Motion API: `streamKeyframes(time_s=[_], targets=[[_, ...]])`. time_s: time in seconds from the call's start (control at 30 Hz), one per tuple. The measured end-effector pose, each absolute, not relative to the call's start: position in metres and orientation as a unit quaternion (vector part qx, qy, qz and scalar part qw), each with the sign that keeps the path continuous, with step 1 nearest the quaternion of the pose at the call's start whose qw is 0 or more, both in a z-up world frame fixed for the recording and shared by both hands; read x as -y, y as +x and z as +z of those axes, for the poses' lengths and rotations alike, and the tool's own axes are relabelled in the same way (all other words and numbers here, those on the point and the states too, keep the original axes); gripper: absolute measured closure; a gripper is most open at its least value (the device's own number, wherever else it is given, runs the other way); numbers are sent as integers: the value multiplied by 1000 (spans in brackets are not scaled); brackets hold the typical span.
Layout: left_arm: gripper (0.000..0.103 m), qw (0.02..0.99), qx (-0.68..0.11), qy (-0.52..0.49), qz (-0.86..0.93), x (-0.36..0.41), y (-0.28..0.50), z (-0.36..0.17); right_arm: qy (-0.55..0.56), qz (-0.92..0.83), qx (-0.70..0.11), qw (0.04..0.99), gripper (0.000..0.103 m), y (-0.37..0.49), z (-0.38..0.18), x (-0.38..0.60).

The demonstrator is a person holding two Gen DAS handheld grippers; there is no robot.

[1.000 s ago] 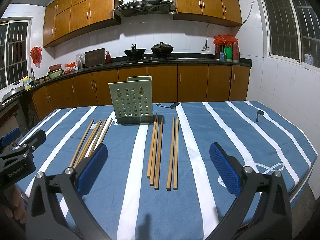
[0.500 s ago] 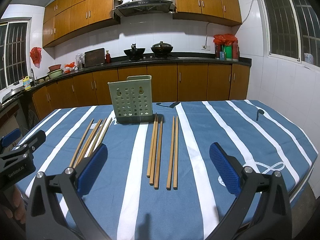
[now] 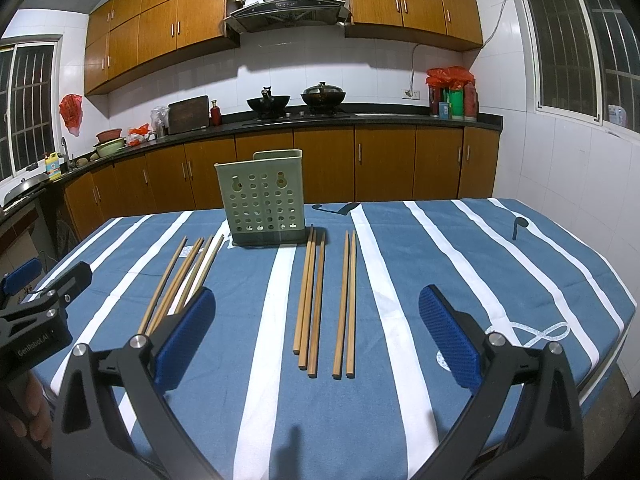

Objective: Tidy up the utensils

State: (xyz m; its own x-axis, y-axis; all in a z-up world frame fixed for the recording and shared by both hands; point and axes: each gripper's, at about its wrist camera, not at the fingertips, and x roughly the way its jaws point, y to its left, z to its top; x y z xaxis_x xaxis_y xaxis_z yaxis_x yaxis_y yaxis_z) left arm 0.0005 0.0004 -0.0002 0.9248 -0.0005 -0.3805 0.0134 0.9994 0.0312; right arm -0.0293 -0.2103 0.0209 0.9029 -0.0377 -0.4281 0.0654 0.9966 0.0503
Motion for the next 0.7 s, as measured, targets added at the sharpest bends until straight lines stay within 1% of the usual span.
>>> streamKeyframes(time_s=[0.7], targets=[[2, 980, -198, 16, -2, 2, 1, -3, 33, -26, -221, 974, 4, -29, 22, 208]])
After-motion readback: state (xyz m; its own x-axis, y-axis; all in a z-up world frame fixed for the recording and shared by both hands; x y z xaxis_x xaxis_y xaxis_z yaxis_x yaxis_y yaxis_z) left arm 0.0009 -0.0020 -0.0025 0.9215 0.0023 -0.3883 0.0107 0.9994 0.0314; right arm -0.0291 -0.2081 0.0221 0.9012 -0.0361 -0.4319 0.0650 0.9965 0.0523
